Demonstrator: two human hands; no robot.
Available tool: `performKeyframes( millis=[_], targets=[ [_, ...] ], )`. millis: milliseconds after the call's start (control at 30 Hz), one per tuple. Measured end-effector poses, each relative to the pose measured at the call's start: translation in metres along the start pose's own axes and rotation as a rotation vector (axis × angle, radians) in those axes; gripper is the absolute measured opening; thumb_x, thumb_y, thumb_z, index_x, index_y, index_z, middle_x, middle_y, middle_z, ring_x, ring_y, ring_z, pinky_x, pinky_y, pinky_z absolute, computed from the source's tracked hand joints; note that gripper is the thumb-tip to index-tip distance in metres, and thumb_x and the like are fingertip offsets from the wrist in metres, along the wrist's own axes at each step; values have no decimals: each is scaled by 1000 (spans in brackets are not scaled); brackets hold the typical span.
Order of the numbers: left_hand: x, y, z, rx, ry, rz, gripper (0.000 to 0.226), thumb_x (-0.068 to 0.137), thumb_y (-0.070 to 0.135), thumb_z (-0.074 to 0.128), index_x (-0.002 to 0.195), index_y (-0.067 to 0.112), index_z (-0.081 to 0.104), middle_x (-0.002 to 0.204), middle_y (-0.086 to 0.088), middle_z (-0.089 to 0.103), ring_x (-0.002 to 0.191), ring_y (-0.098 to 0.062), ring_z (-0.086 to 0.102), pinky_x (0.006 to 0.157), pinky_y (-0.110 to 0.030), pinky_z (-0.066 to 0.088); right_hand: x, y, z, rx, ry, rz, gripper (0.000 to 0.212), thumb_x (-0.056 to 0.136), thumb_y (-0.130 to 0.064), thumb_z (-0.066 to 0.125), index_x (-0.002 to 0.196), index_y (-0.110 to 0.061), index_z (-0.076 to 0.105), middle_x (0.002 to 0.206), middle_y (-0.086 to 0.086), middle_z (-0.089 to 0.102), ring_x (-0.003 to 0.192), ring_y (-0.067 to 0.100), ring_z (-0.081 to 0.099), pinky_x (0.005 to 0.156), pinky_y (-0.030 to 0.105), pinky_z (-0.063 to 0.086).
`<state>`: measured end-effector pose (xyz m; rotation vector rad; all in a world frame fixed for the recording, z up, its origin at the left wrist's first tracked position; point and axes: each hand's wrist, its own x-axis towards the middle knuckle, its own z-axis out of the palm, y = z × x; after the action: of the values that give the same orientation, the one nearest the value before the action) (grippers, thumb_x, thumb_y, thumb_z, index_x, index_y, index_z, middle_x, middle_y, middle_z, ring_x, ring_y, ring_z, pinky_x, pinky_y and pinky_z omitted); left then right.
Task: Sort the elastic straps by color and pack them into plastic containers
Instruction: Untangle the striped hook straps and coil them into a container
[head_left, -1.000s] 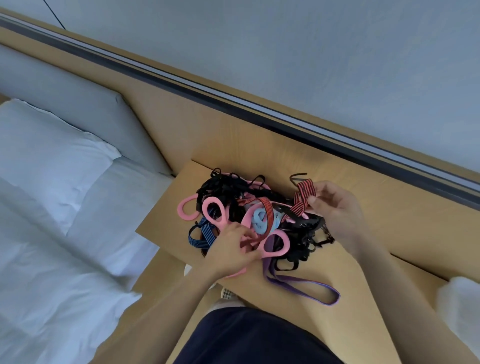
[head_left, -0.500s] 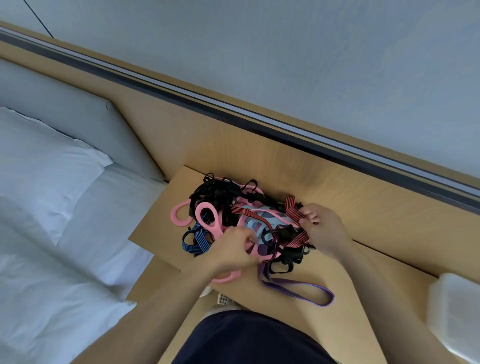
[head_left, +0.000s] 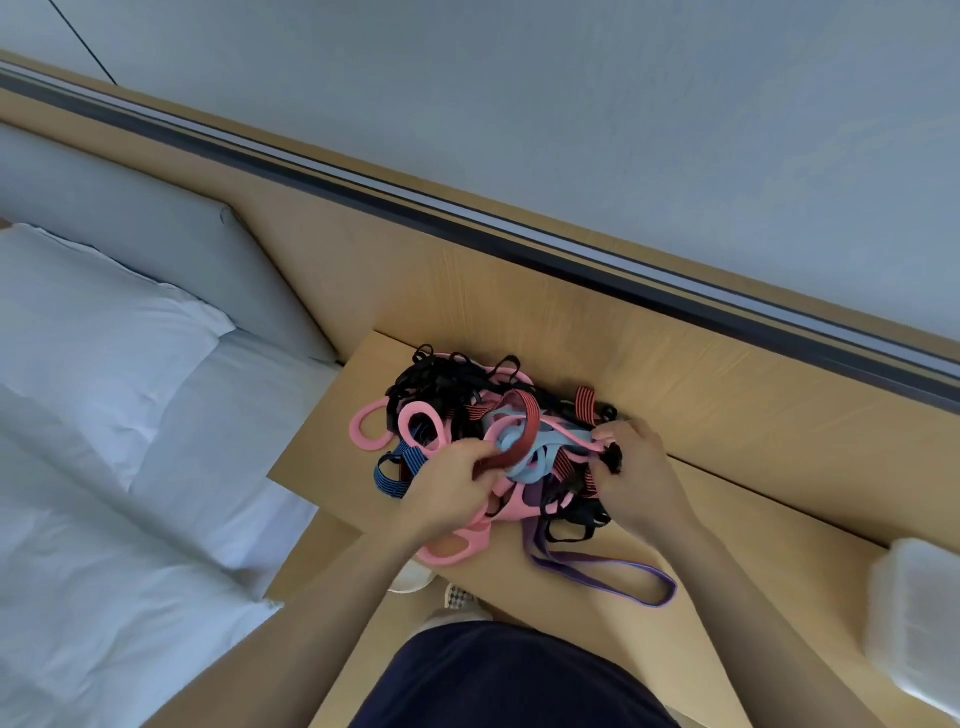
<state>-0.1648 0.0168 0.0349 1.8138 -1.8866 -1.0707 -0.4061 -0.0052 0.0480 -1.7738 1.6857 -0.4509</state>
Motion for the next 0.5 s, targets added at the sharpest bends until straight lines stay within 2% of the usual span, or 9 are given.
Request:
performKeyframes(
  millis=[67, 167, 200, 267, 367, 433, 500],
  targets=[
    [0, 11, -22, -91, 35, -2, 12, 97, 18, 60, 93, 28, 66, 84, 12, 64, 77, 0, 59, 63, -15, 39, 3, -13, 2, 28, -23, -51, 30, 88, -4, 65, 116, -12, 64, 116, 3, 55, 112, 23, 50, 96, 37, 44],
    [0, 30, -52, -131, 59, 6, 11, 99, 15, 57, 95, 17, 67, 88, -1, 70, 82, -16, 64, 72, -35, 50, 9, -33, 7, 93, -117, -75, 37, 88, -5, 64, 123, -16, 61, 118, -2, 50, 110, 17, 52, 95, 30, 44],
    [0, 37, -62, -127, 65, 26, 11, 100, 15, 57, 97, 15, 68, 90, -2, 71, 85, -18, 64, 76, -37, 51, 12, -38, 9, 104, -149, -76, 38, 89, -7, 65, 125, -18, 59, 119, -3, 49, 110, 15, 52, 95, 26, 42],
    [0, 50, -82, -130, 66, 66, 15, 102, 16, 55, 100, 19, 69, 91, 7, 71, 87, -7, 65, 77, -27, 51, 15, -48, 14, 129, -192, -76, 39, 90, -12, 68, 127, -20, 58, 119, -6, 49, 111, 12, 52, 92, 18, 39],
    [0, 71, -107, -151, 73, 113, 18, 103, 15, 54, 105, 20, 71, 90, 14, 72, 84, 9, 64, 71, -6, 45, 20, -65, 17, 228, -223, -70, 37, 90, -14, 71, 124, -23, 58, 119, -5, 53, 110, 10, 55, 86, 9, 38],
    [1, 83, -120, -168, 72, 144, 20, 104, 12, 52, 107, 18, 71, 89, 11, 71, 83, 7, 64, 73, -6, 44, 23, -76, 16, 291, -228, -75, 36, 90, -18, 72, 122, -26, 57, 122, -3, 56, 107, 8, 58, 90, 16, 44],
    [1, 94, -129, -181, 59, 166, 21, 105, 13, 50, 108, 17, 70, 91, 6, 71, 87, -2, 66, 78, -14, 48, 26, -86, 14, 328, -227, -66, 40, 89, -27, 76, 123, -29, 54, 127, -3, 56, 104, 6, 60, 92, 25, 50]
  ],
)
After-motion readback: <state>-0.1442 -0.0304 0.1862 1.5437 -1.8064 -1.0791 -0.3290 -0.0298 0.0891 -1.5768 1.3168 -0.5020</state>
